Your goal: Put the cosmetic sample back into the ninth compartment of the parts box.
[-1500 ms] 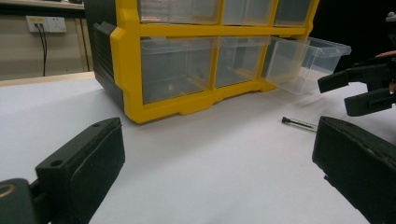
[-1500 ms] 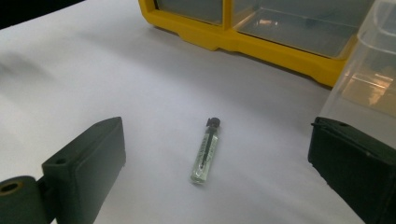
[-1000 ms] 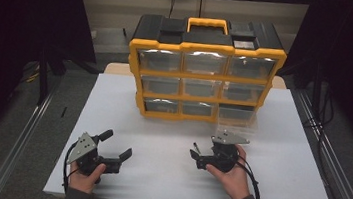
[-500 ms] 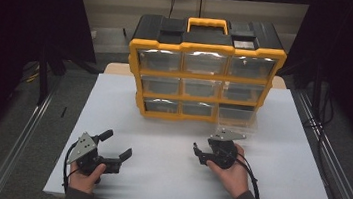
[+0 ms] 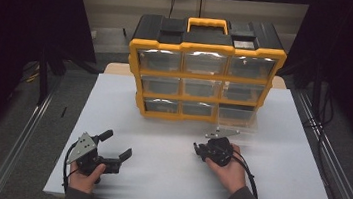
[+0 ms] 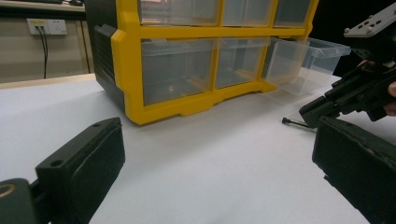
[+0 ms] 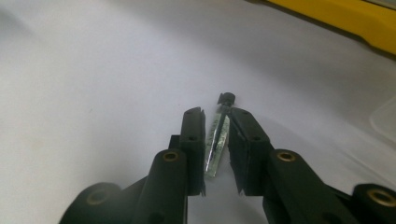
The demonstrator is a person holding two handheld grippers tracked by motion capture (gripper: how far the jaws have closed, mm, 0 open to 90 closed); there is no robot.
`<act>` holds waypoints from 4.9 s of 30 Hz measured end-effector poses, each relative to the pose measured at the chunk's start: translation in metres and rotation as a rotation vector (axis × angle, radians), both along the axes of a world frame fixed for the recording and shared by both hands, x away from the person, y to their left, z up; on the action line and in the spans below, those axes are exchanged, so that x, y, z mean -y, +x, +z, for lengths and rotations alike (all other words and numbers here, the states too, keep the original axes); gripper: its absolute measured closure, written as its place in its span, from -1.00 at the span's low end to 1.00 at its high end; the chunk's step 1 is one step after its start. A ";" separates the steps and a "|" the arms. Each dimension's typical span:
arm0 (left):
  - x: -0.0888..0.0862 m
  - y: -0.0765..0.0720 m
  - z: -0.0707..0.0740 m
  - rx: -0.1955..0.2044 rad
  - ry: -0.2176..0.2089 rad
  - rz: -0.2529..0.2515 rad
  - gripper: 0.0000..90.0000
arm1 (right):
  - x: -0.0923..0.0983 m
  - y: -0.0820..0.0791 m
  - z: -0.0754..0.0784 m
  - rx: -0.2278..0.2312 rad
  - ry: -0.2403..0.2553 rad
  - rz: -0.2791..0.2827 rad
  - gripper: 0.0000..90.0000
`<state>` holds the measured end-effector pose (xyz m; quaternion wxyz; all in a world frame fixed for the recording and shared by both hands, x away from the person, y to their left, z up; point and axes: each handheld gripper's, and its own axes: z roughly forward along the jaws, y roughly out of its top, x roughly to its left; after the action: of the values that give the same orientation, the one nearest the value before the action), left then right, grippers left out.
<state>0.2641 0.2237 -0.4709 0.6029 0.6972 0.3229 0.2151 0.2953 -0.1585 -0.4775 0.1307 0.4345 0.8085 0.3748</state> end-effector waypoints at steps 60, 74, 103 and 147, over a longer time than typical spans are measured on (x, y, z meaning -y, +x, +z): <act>0.001 0.000 0.000 0.001 0.006 0.008 -0.94 | 0.022 -0.003 0.033 -0.007 0.086 0.109 0.81; 0.001 0.000 0.000 0.000 0.002 0.005 -0.94 | 0.028 -0.004 0.048 0.004 0.103 0.124 0.81; 0.000 0.000 0.000 0.000 0.012 0.010 -0.94 | 0.040 0.001 0.075 0.049 0.131 0.113 0.81; 0.003 0.000 0.000 -0.004 -0.015 0.000 -0.94 | 0.063 0.014 0.104 0.032 0.112 0.082 0.81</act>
<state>0.2638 0.2208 -0.4713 0.6074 0.6931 0.3258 0.2111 0.3090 -0.2216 -0.3735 0.1035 0.4016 0.8013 0.4312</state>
